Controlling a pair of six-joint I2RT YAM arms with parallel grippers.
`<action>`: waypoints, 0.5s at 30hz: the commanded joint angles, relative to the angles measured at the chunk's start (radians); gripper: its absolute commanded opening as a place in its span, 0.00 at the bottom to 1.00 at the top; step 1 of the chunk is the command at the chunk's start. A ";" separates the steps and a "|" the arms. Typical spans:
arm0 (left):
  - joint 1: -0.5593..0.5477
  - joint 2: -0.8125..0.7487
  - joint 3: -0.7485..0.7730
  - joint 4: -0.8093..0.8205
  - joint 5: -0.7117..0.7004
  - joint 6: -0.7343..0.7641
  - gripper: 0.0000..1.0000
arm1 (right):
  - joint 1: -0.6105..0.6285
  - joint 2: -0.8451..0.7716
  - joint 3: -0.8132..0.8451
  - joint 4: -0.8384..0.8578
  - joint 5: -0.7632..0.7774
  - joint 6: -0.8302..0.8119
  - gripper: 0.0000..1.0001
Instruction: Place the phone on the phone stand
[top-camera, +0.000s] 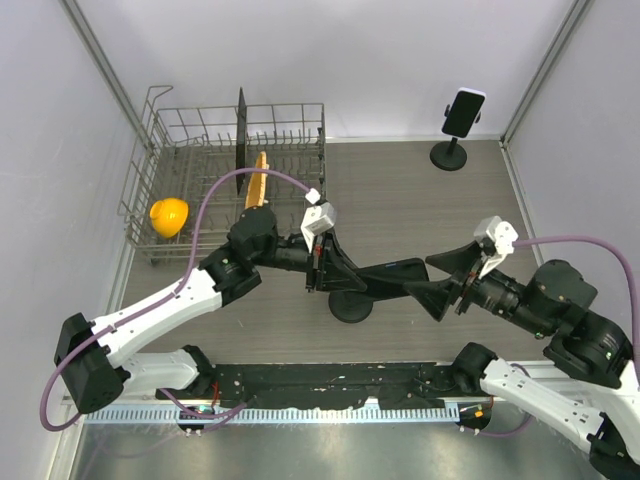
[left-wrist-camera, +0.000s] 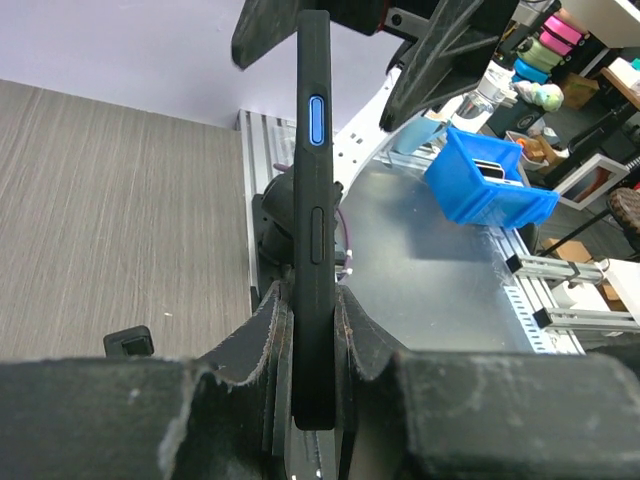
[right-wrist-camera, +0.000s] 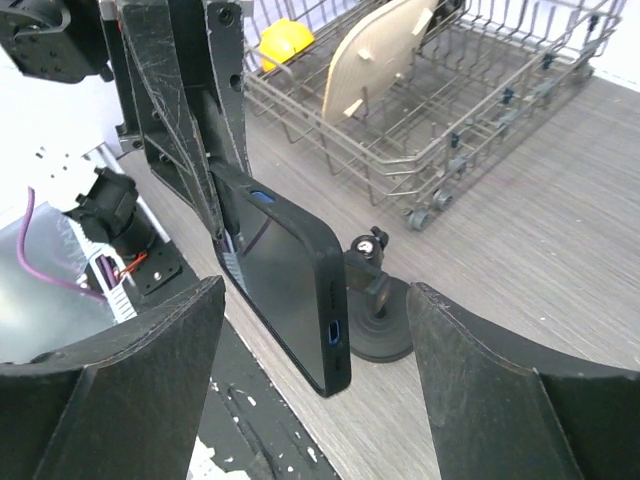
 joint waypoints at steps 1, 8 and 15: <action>-0.008 -0.014 0.032 0.128 0.053 -0.004 0.00 | 0.003 0.068 -0.005 0.070 -0.109 0.012 0.79; -0.027 -0.003 0.032 0.150 0.108 -0.020 0.00 | 0.003 0.117 -0.049 0.196 -0.341 0.083 0.51; -0.030 -0.020 0.029 0.167 0.136 -0.028 0.00 | 0.002 0.129 -0.089 0.271 -0.480 0.123 0.12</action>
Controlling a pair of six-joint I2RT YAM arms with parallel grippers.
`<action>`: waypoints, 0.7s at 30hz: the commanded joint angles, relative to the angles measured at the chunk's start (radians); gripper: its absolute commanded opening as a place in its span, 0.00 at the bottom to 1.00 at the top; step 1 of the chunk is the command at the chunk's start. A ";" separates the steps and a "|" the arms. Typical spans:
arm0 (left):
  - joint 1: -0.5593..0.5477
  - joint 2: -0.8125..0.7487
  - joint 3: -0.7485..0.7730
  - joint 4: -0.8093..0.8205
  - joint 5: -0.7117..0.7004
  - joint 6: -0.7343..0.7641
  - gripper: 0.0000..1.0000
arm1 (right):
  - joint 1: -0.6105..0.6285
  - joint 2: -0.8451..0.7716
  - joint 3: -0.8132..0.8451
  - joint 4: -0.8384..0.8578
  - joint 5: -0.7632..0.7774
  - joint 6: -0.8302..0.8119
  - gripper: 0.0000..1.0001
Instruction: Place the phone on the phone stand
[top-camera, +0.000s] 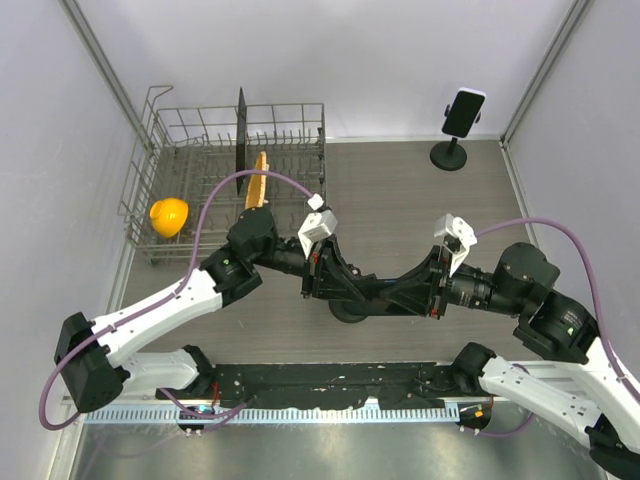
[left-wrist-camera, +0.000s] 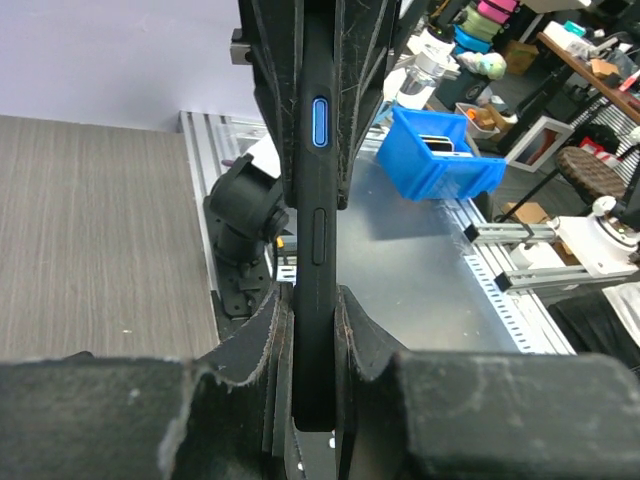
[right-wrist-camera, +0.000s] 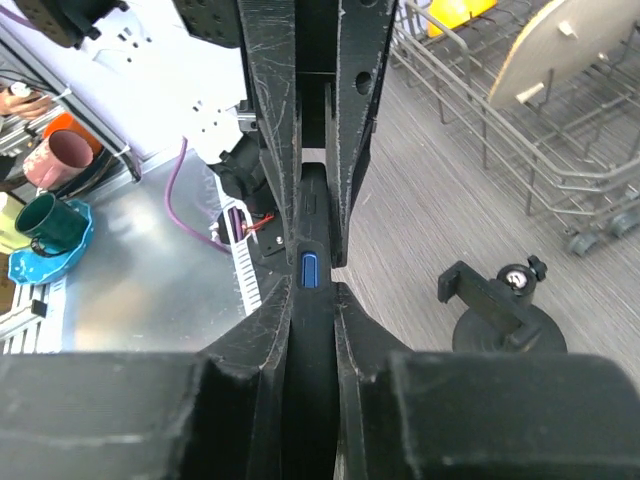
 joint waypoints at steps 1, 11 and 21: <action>-0.007 -0.027 0.031 0.121 0.014 -0.021 0.00 | 0.003 0.005 -0.031 0.124 -0.123 0.036 0.12; -0.007 -0.065 0.045 0.016 -0.165 0.016 0.66 | 0.003 -0.066 -0.078 0.200 0.202 0.103 0.00; 0.023 -0.114 0.006 -0.024 -0.521 0.012 1.00 | 0.003 -0.230 -0.342 0.703 0.589 0.401 0.00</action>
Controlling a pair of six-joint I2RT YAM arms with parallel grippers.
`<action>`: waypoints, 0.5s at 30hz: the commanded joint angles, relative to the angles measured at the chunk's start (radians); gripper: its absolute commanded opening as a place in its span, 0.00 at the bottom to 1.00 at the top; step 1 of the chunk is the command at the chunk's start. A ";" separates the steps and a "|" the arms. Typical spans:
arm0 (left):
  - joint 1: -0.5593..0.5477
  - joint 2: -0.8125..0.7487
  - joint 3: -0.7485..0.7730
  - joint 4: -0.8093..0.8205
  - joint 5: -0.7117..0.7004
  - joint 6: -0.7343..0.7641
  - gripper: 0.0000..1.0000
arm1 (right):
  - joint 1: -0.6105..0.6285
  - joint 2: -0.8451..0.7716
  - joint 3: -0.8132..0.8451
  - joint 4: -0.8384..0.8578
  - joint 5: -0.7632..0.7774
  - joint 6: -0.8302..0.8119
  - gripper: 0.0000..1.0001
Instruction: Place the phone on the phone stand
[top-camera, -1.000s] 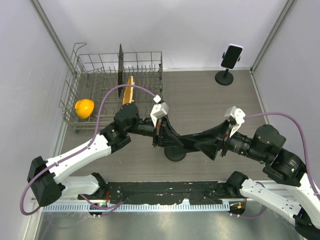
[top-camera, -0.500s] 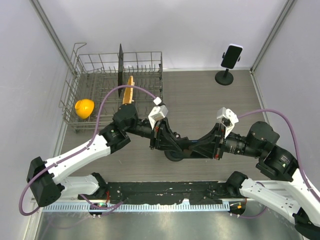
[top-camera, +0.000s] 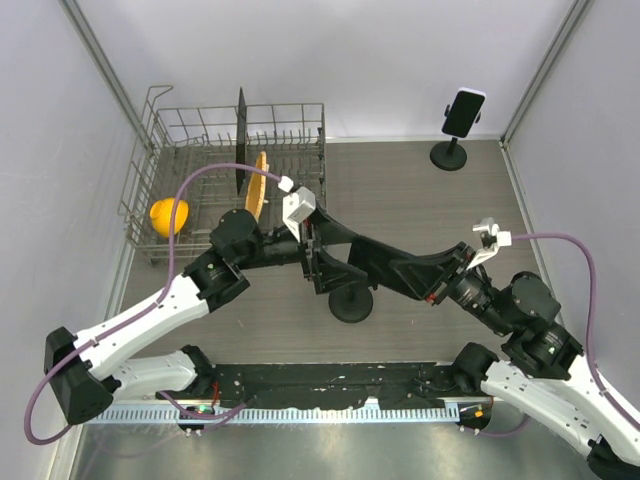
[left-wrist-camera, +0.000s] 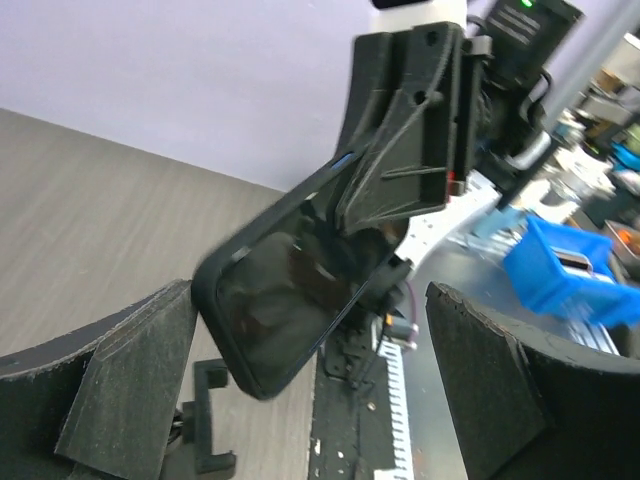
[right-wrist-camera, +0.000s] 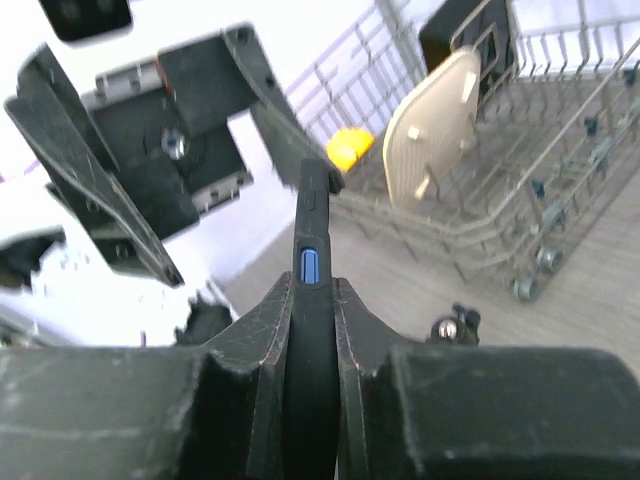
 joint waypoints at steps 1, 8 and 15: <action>0.023 -0.023 0.002 0.001 -0.196 -0.026 1.00 | -0.006 -0.014 -0.071 0.452 0.202 0.192 0.00; 0.093 0.004 -0.072 0.235 -0.092 -0.237 1.00 | -0.006 0.069 -0.242 0.940 0.181 0.367 0.00; 0.116 0.007 -0.127 0.455 -0.047 -0.352 0.91 | -0.006 0.219 -0.289 1.197 0.109 0.453 0.00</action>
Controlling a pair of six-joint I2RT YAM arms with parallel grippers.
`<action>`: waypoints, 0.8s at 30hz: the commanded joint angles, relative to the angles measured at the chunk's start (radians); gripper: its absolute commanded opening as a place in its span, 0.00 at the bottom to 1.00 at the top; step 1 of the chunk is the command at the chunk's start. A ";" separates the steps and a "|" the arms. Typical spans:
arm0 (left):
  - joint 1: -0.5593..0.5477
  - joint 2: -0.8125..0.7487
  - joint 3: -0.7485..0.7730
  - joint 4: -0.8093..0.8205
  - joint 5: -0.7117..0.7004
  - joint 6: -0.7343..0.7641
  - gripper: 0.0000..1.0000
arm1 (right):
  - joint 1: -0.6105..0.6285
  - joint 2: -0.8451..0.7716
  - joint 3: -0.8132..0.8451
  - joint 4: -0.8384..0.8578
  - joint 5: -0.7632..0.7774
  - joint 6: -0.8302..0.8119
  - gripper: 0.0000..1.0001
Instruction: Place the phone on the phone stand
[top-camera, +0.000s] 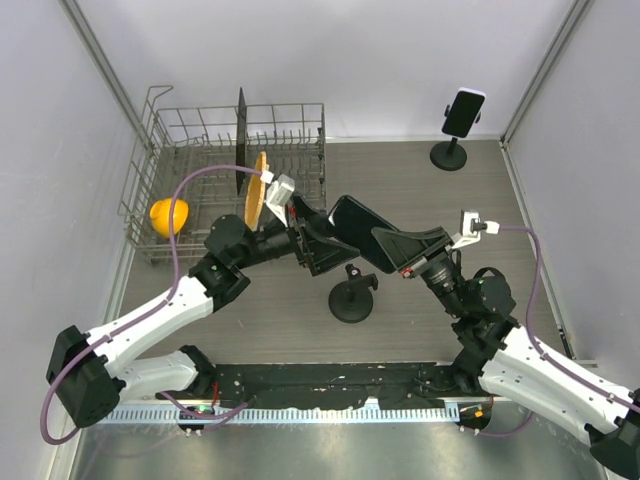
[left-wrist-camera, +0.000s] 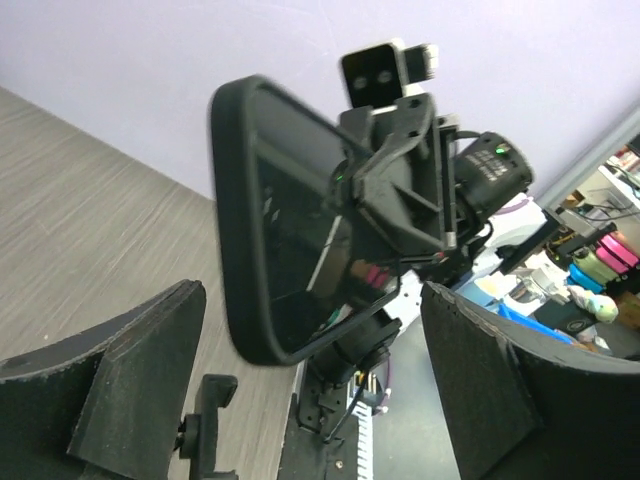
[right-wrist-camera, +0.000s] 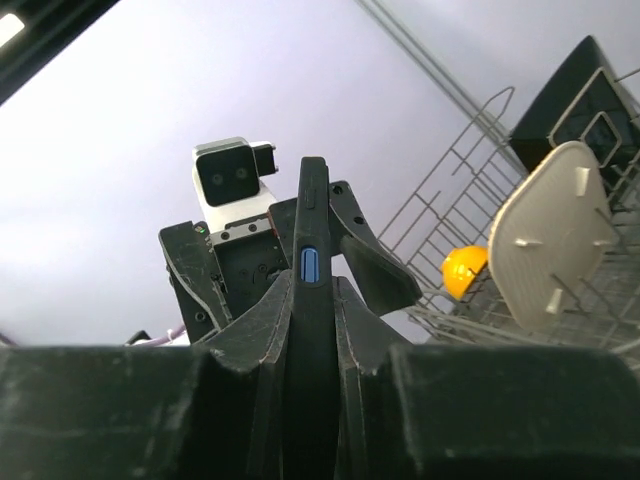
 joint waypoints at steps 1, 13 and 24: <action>0.018 0.000 -0.008 0.234 0.057 -0.115 0.88 | -0.001 0.038 -0.005 0.336 -0.041 0.096 0.00; 0.054 0.032 0.013 0.348 0.141 -0.204 0.32 | 0.001 0.053 -0.132 0.464 -0.060 0.124 0.00; 0.053 0.074 0.021 0.389 0.218 -0.209 0.00 | 0.001 0.065 -0.046 0.219 -0.165 0.058 0.33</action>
